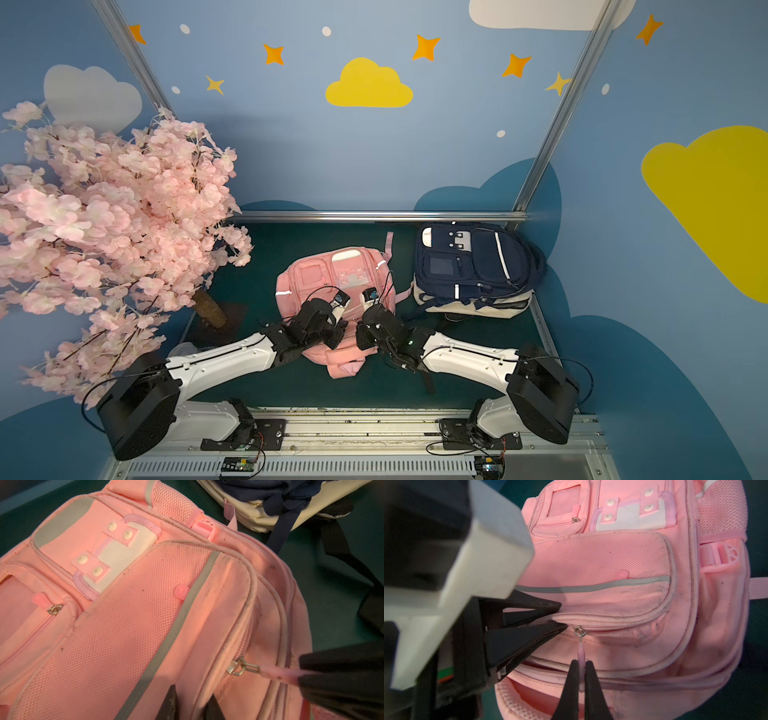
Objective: Zip up the backpack
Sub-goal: Zip the zipper on the backpack.
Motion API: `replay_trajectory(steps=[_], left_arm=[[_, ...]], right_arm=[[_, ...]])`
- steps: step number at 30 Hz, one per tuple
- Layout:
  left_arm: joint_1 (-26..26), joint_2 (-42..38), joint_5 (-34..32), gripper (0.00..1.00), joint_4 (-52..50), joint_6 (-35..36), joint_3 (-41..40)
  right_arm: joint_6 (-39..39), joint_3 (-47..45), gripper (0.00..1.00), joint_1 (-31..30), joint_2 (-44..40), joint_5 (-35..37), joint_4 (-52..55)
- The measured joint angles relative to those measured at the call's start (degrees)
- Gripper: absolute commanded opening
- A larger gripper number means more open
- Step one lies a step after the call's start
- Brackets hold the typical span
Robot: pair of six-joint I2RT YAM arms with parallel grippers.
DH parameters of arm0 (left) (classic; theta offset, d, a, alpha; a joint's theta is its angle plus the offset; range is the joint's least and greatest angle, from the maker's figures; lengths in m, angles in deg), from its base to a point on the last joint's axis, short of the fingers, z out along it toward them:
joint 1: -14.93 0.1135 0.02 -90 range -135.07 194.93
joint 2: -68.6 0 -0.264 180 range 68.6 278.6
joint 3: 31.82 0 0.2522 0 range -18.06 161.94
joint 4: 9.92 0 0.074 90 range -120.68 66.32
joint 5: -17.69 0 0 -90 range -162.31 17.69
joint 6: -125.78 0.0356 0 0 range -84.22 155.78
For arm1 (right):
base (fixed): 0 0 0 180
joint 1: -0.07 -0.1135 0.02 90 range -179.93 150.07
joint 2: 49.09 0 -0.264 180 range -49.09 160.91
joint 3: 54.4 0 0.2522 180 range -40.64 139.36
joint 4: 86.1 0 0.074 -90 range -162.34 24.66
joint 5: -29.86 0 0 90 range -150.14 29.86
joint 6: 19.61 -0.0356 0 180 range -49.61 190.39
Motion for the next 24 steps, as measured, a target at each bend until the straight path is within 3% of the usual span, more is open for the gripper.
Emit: replay_trajectory(steps=[9,17,20,24], left_arm=[[0.0,-3.4,0.3,0.11,1.9,0.7,-3.0],[0.0,-6.2,0.4,0.12,2.1,0.8,-5.0],[0.0,-6.3,0.9,0.19,2.0,1.0,-5.0],[0.1,-6.1,2.4,0.4,0.2,0.9,-4.3]], right_arm=[[-0.9,-0.2,0.0,2.4,-0.4,1.4,1.5],[-0.9,-1.7,0.0,6.8,-2.5,1.3,2.5],[-0.2,-1.7,0.0,7.1,-2.6,-0.1,2.5],[1.5,-1.7,0.0,6.9,-2.6,-3.0,3.1]])
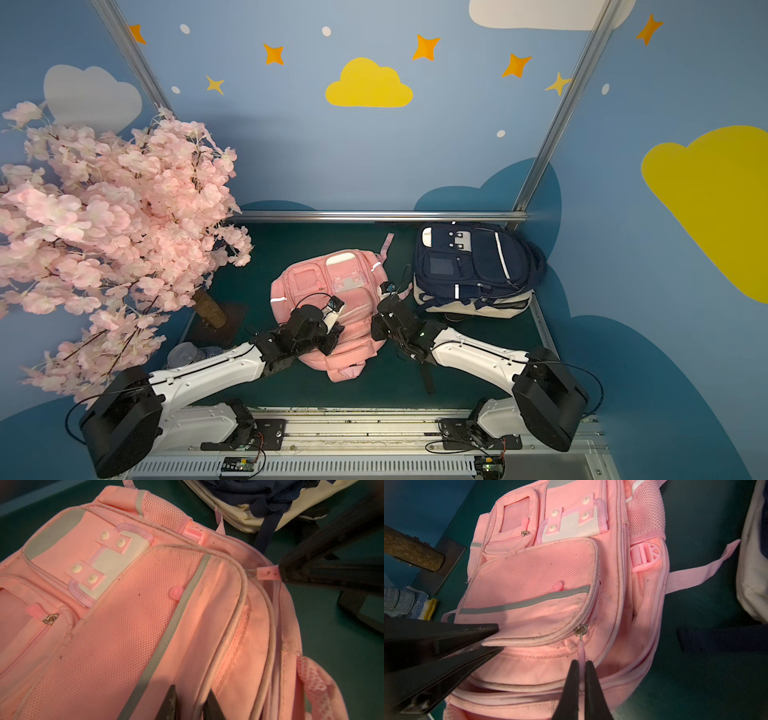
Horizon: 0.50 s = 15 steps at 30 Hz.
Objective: Zip up the backpack
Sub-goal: Zip the zipper on the backpack.
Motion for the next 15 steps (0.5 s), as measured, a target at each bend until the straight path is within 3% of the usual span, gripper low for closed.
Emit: replay_trajectory(steps=[4,15], left_arm=[[0.2,1.4,2.3,0.54,-2.0,-0.2,3.9],[0.2,8.8,7.2,0.54,-1.6,1.0,9.9]], right_arm=[[1.1,0.0,0.0,-1.2,0.0,-1.5,0.0],[1.9,0.0,0.0,-3.8,-1.0,-3.2,0.0]])
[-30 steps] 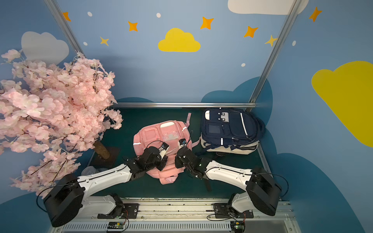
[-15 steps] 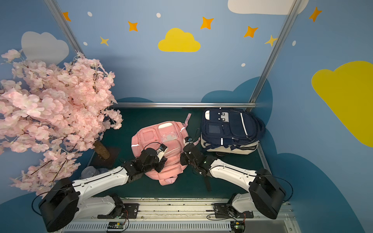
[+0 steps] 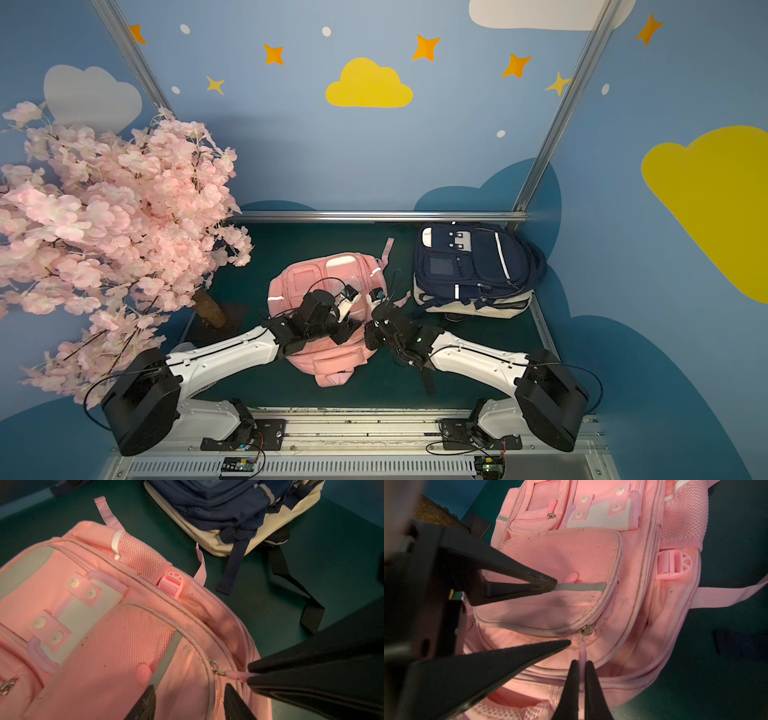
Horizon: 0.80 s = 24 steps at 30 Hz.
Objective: Zip up the backpack
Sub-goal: Zip the zipper on the backpack.
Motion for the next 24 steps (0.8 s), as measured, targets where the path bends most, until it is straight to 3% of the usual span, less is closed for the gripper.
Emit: replay_trajectory(steps=[5,15,24], left_arm=[[0.0,0.8,0.2,0.48,0.1,0.4,0.0],[-0.2,0.7,1.1,0.11,1.7,2.6,-1.2],[-0.5,-5.2,1.6,0.04,5.1,3.2,-7.1]], right_arm=[[0.3,0.0,0.0,0.0,-0.8,0.0,0.0],[0.2,-1.1,0.0,0.2,-0.8,4.5,-1.5],[0.5,-1.7,0.0,4.1,1.3,2.7,-4.8]])
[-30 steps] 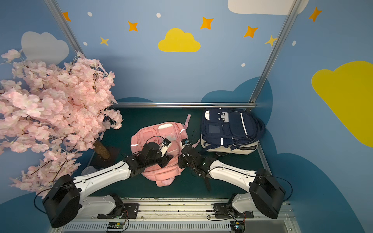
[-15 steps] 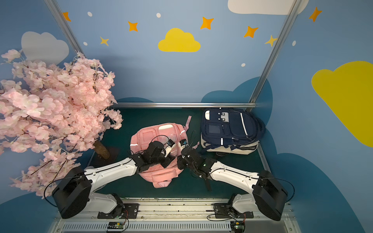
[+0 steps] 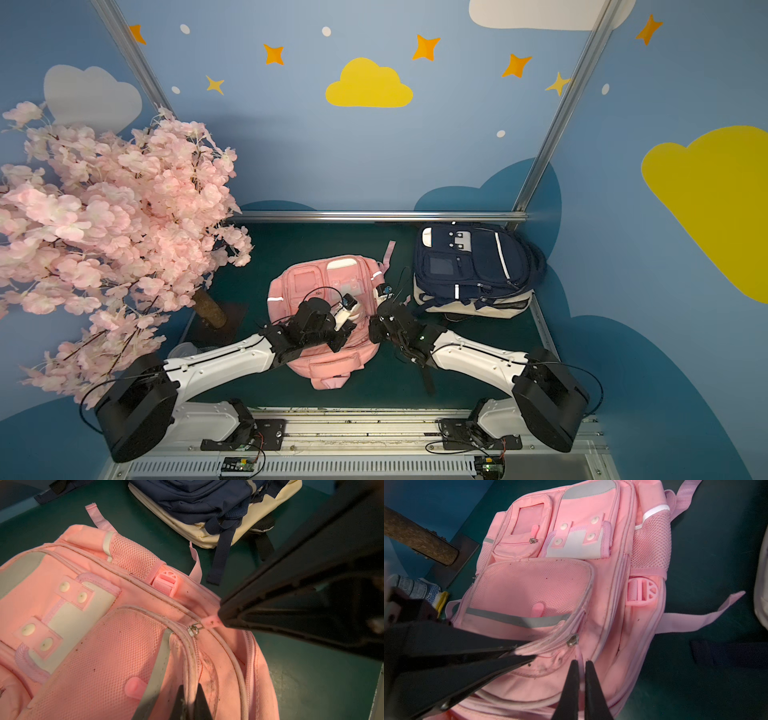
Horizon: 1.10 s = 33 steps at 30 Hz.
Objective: Zip up the backpack
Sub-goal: Zip the zipper on the backpack.
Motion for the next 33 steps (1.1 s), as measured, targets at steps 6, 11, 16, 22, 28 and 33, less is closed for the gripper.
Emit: replay_trajectory(steps=[6,11,16,22,28,33], left_arm=[[-0.2,-6.8,0.2,0.03,0.2,0.0,-3.7],[0.2,-10.1,1.4,0.03,0.1,0.0,-5.6],[-0.4,-12.5,3.2,0.03,-0.7,-0.1,-7.1],[-0.7,-11.7,3.5,0.04,-0.2,-1.0,-6.8],[-1.6,-3.4,1.2,0.1,-0.3,-2.4,-1.9],[-1.8,3.1,0.2,0.43,-1.0,-4.0,3.1]], right_arm=[[0.4,0.0,0.0,1.5,0.3,-3.9,-2.4],[0.8,0.0,0.0,2.4,1.2,-6.9,-5.0],[0.7,1.4,0.0,3.8,3.6,-8.6,-7.5],[0.4,2.5,0.0,4.5,4.8,-9.5,-7.6],[-0.7,2.5,0.38,5.9,4.1,-7.4,-3.0],[-3.8,1.9,0.61,7.5,0.8,-1.8,4.0]])
